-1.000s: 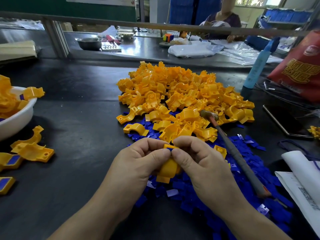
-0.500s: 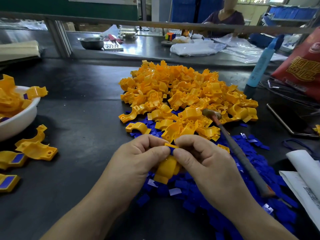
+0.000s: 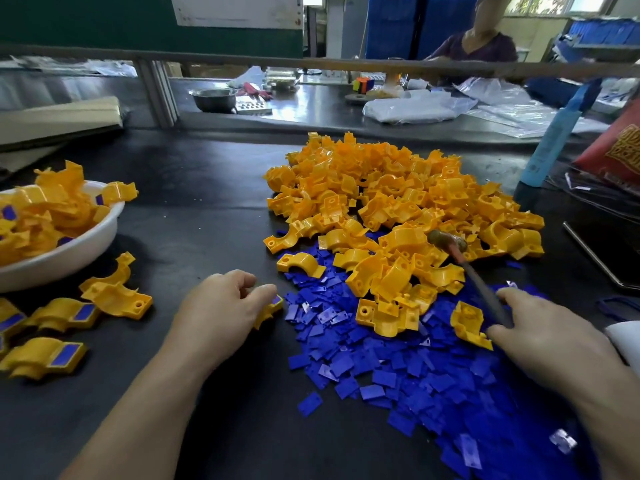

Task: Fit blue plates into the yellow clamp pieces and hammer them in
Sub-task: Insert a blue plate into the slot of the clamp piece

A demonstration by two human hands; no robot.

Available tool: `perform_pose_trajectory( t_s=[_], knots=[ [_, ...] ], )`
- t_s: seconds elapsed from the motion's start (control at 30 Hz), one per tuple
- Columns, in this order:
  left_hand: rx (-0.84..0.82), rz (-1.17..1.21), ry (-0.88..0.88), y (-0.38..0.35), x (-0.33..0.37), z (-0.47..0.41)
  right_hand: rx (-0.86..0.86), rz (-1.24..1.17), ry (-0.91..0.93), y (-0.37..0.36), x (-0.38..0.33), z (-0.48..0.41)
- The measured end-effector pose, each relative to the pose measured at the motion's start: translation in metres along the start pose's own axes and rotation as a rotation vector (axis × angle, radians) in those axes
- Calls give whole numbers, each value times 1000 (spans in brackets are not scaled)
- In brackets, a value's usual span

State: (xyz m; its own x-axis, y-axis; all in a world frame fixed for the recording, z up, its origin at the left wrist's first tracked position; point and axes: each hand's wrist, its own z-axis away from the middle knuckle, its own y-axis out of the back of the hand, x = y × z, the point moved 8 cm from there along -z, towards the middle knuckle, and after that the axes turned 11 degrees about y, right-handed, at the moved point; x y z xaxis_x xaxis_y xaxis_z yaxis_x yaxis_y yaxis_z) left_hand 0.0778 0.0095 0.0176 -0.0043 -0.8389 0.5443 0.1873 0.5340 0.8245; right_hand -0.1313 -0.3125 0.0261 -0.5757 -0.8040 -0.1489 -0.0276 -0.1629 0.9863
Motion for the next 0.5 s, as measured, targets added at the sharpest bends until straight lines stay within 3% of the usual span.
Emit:
perform_pose_trajectory(
  t_s=[0.13, 0.27, 0.37, 0.5],
  knots=[
    [29, -300, 21, 4, -2, 3, 186, -32, 31, 14, -4, 4],
    [73, -415, -73, -4, 5, 9, 371, -397, 179, 39, -38, 24],
    [114, -383, -86, -5, 7, 9, 252, -715, 309, 43, -82, 43],
    [180, -342, -88, -6, 12, 11, 41, -660, 486, 24, -131, 59]
  ],
)
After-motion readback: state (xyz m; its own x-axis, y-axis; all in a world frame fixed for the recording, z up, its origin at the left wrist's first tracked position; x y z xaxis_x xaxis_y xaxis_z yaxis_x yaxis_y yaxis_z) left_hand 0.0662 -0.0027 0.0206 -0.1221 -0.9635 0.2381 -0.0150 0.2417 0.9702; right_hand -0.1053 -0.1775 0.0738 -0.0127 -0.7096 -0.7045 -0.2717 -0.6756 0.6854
